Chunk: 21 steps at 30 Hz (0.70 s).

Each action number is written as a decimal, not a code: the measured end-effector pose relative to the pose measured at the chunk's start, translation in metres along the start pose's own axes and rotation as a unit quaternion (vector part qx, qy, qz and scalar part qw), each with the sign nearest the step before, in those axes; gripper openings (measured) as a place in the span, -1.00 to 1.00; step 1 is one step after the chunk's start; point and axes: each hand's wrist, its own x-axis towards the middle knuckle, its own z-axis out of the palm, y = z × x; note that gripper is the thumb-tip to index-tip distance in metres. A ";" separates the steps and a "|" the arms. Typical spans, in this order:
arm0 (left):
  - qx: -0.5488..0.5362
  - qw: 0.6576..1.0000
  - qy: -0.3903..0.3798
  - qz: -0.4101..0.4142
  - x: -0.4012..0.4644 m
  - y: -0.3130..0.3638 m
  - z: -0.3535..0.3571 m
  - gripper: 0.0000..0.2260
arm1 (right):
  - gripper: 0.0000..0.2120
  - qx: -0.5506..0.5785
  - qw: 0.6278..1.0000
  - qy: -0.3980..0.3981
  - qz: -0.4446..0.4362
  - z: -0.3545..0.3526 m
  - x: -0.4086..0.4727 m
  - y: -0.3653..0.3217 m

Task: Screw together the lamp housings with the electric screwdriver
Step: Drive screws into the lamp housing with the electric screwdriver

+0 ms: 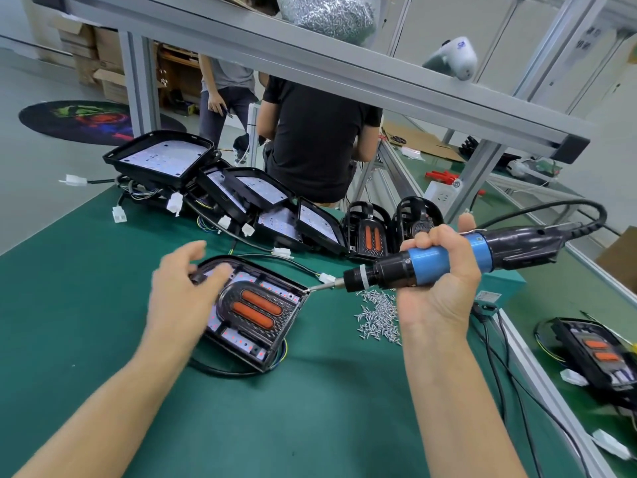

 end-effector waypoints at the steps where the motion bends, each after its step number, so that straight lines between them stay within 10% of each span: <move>1: 0.107 0.994 0.001 -0.021 0.011 -0.010 -0.006 -0.59 | -0.66 -0.007 1.000 -0.002 -0.004 0.000 0.000 0.000; 5: 0.303 0.944 -0.082 -0.099 0.032 -0.024 -0.008 -0.48 | -0.64 -0.023 1.000 -0.012 -0.007 0.003 0.000 0.004; 16: 0.074 0.989 -0.087 -0.088 0.032 -0.013 0.006 -0.83 | -0.58 -0.088 0.994 -0.048 -0.040 0.008 0.003 0.020; 21: 0.162 0.978 -0.083 -0.097 0.024 -0.018 -0.011 -0.47 | -0.57 -0.134 0.988 -0.054 -0.055 0.000 0.006 0.019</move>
